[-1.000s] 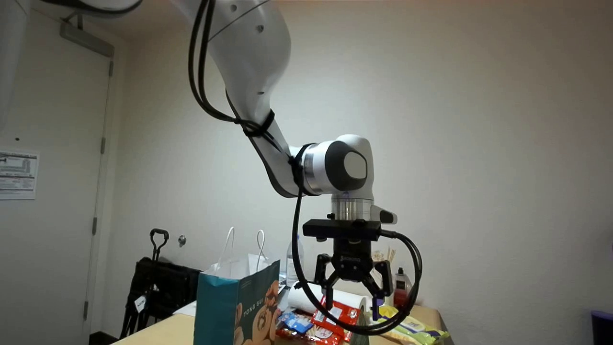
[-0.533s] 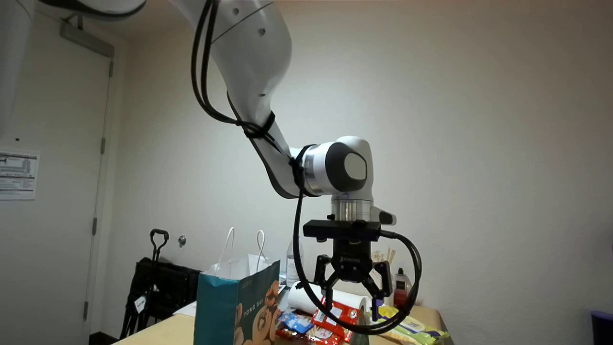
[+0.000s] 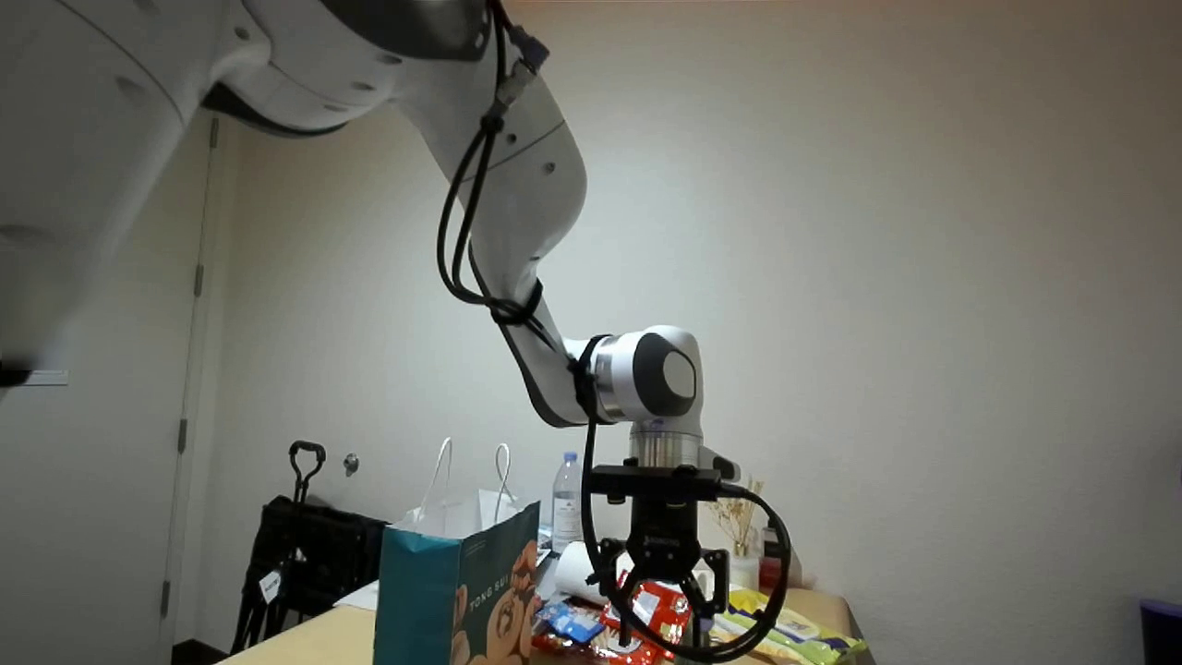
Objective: Put the green packet in the green bag
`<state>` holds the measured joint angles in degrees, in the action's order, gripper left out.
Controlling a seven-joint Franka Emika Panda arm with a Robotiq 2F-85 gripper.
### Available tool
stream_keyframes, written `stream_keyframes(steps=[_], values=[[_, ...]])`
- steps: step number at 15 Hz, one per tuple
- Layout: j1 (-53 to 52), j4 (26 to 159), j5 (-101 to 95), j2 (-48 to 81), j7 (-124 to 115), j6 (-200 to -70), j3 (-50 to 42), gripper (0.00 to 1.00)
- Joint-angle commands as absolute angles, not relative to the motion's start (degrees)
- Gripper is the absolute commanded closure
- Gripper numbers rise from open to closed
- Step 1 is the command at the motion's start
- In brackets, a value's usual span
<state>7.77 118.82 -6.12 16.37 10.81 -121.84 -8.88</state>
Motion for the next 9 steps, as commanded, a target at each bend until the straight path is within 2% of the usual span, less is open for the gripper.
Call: stream_keyframes(steps=[1, 9], values=[[8.1, 113.8, -8.1, 20.8, 11.9, -118.5, -7.8, 0.47], [8.4, 110.7, -9.4, 23.3, 11.8, -118.6, -7.6, 0.99]])
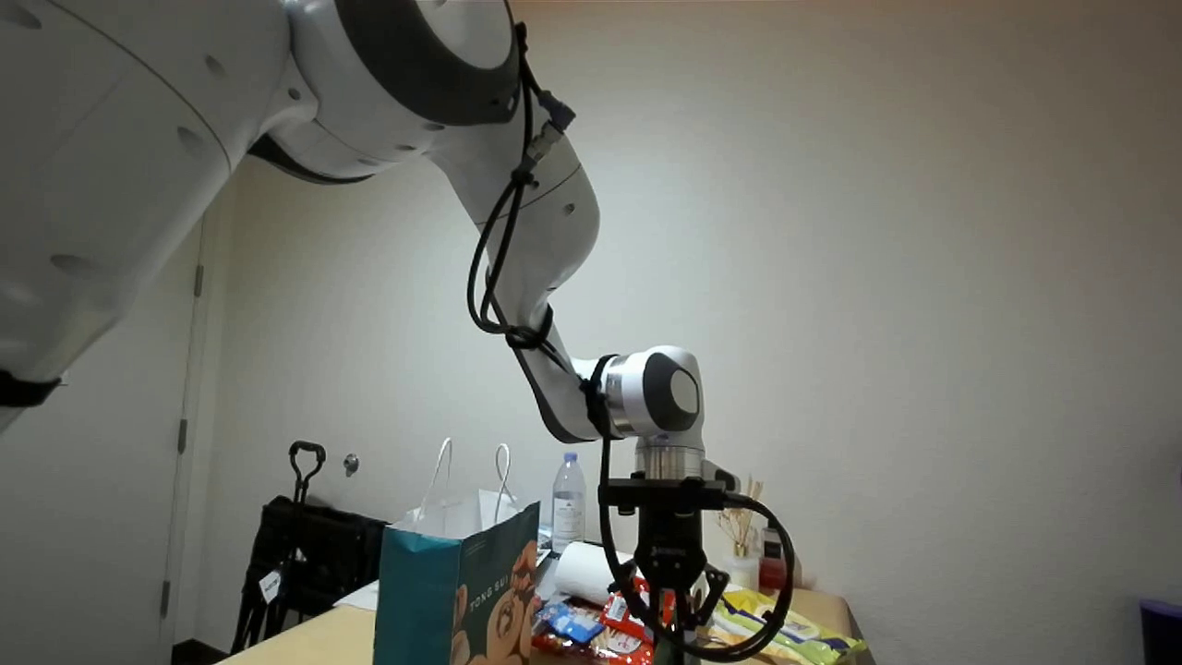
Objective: Put the green packet in the green bag
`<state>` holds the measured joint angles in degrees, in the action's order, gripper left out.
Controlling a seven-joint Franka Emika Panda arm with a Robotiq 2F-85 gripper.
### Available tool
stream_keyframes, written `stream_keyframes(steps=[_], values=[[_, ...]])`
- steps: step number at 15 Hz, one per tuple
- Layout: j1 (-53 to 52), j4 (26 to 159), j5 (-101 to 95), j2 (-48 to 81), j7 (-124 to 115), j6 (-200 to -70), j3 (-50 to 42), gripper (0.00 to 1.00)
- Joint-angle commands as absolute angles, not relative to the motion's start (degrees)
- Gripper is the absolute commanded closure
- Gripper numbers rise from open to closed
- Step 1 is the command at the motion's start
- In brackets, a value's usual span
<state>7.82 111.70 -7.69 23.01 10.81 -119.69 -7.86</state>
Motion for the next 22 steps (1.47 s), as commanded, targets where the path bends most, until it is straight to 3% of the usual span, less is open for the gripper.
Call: stream_keyframes(steps=[1, 7, 18, 22], values=[[8.3, 110.8, -9.6, 23.2, 11.6, -118.7, -7.7, 1.00], [9.1, 111.8, -8.2, 21.0, 11.6, -117.7, -7.8, 1.00], [4.9, 123.0, -10.0, -6.2, 8.0, -108.1, -5.6, 1.00], [4.8, 121.0, -8.5, -6.0, 9.6, -107.0, -5.5, 0.98]])
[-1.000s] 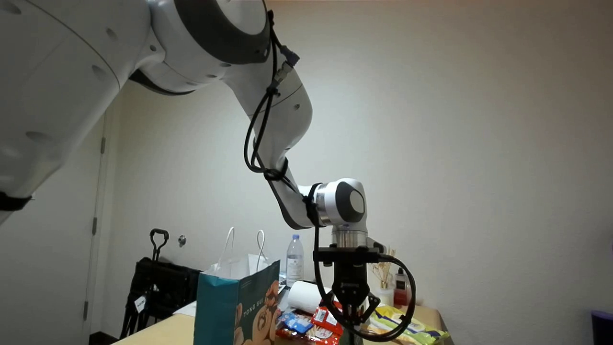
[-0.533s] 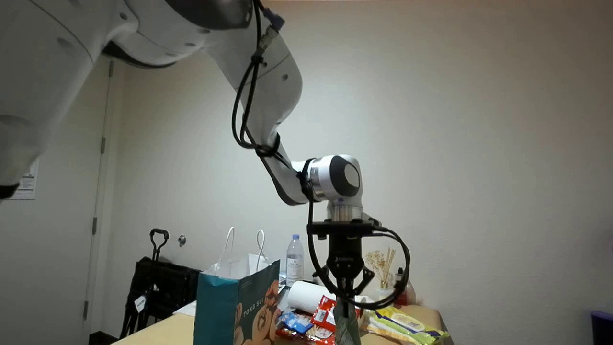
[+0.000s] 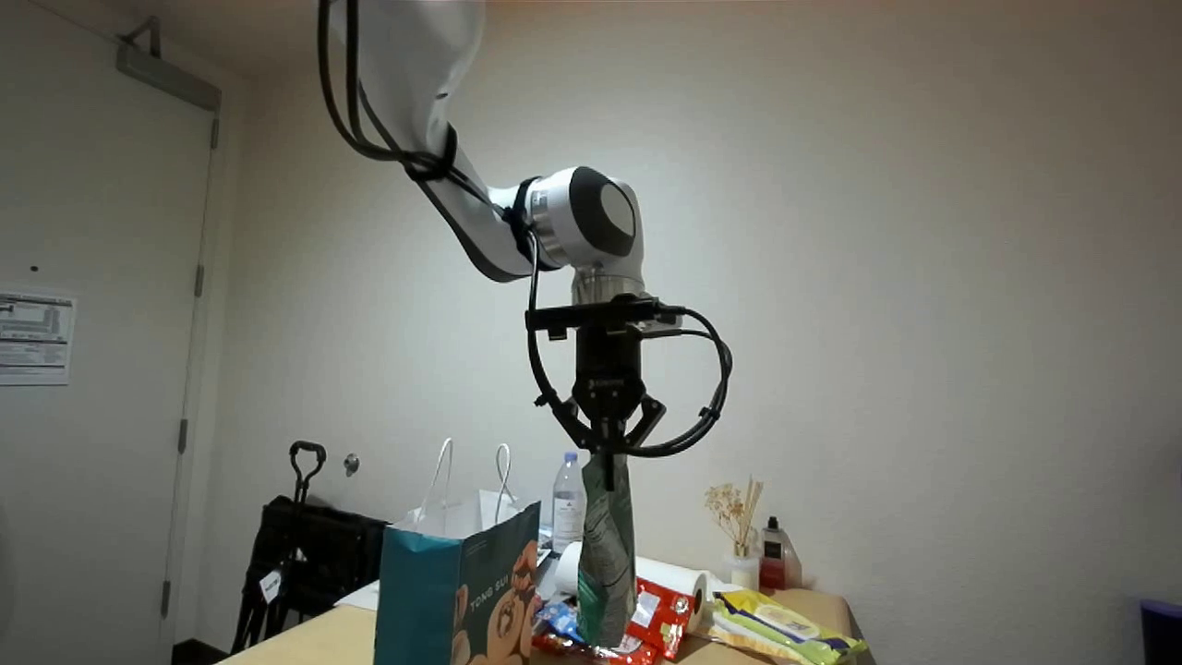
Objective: Put the green packet in the green bag
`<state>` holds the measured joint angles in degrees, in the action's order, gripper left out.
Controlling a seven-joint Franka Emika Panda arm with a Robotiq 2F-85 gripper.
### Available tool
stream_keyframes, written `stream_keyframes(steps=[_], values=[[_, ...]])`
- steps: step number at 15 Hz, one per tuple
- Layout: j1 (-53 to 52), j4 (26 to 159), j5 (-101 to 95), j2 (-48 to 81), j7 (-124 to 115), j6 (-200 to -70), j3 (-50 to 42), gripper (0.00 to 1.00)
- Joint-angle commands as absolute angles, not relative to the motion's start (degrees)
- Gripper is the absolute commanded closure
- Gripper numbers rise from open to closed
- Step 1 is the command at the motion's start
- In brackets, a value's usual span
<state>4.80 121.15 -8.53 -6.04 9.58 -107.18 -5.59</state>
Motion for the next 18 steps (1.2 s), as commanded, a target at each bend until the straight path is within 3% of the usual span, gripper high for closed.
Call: stream_keyframes(steps=[1, 7, 18], values=[[4.8, 121.0, -8.5, -6.2, 9.6, -107.0, -5.5, 0.98], [4.9, 120.9, -8.5, -4.4, 9.6, -107.1, -5.5, 1.00], [-1.0, 119.2, -10.5, -12.6, 3.1, -101.9, 1.8, 1.00]])
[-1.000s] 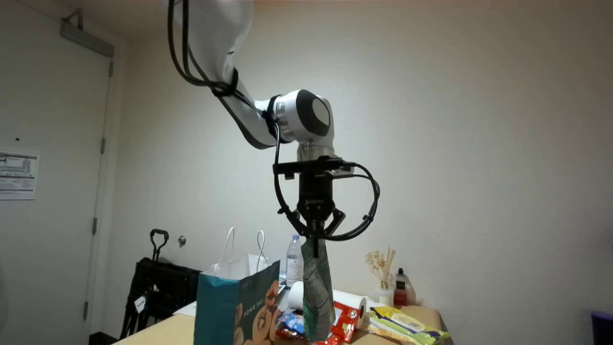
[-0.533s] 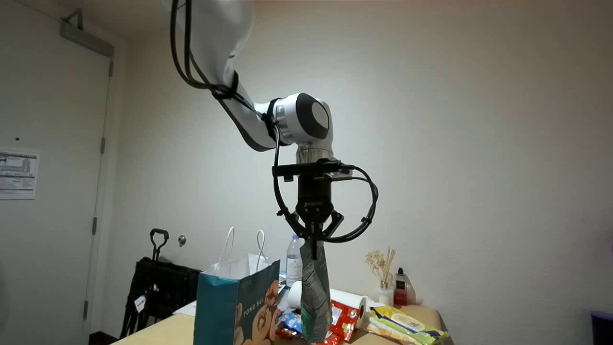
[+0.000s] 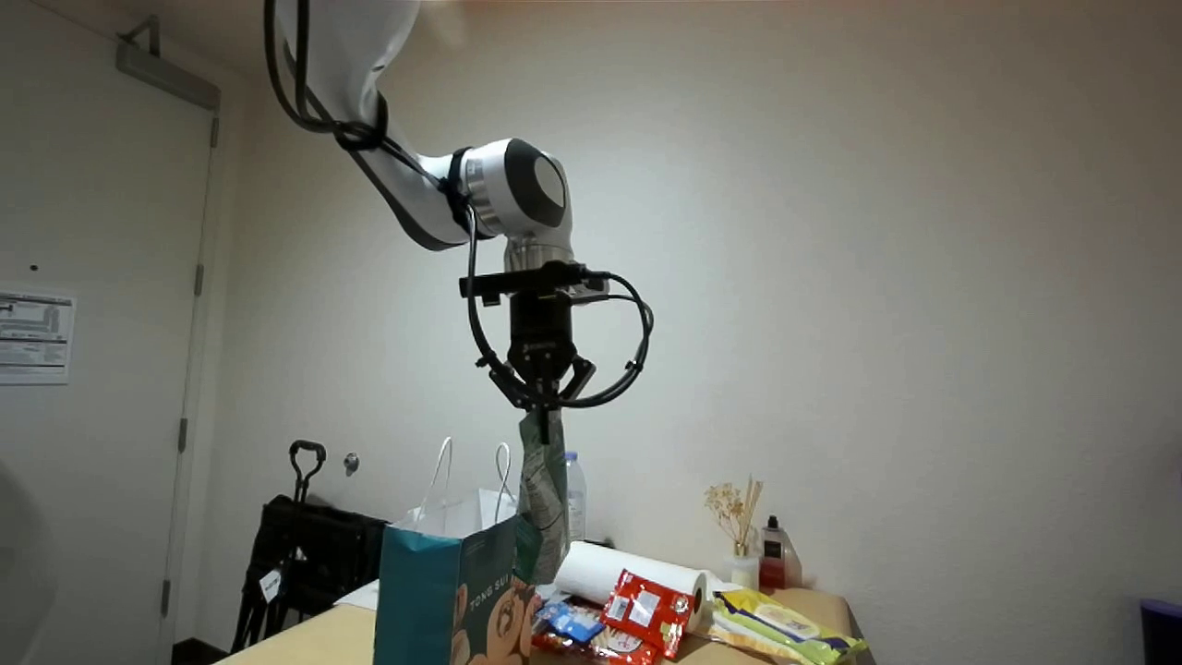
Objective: Put the green packet in the green bag
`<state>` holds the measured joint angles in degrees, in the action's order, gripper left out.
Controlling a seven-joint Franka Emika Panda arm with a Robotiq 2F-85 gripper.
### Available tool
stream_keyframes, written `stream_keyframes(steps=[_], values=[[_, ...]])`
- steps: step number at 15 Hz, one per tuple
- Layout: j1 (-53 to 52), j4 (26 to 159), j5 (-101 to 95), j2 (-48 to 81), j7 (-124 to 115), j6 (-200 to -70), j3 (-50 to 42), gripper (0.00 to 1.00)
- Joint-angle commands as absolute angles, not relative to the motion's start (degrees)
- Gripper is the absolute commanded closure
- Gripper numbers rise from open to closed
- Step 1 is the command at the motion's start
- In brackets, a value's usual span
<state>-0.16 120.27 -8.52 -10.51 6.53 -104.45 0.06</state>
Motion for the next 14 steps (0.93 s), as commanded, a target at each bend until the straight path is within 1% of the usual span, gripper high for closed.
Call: stream_keyframes(steps=[1, 8, 10, 11, 14], values=[[-1.3, 118.8, -11.2, -12.9, 2.0, -101.7, 2.5, 1.00], [-2.8, 116.4, -20.1, -17.0, -6.8, -104.2, 7.3, 1.00], [-1.5, 116.0, -22.4, -16.1, -8.6, -104.3, 6.7, 1.00], [-2.8, 115.6, -20.0, -15.9, -6.8, -103.3, 7.0, 0.98], [-2.2, 115.6, -20.9, -15.6, -7.3, -103.3, 6.2, 0.98]])
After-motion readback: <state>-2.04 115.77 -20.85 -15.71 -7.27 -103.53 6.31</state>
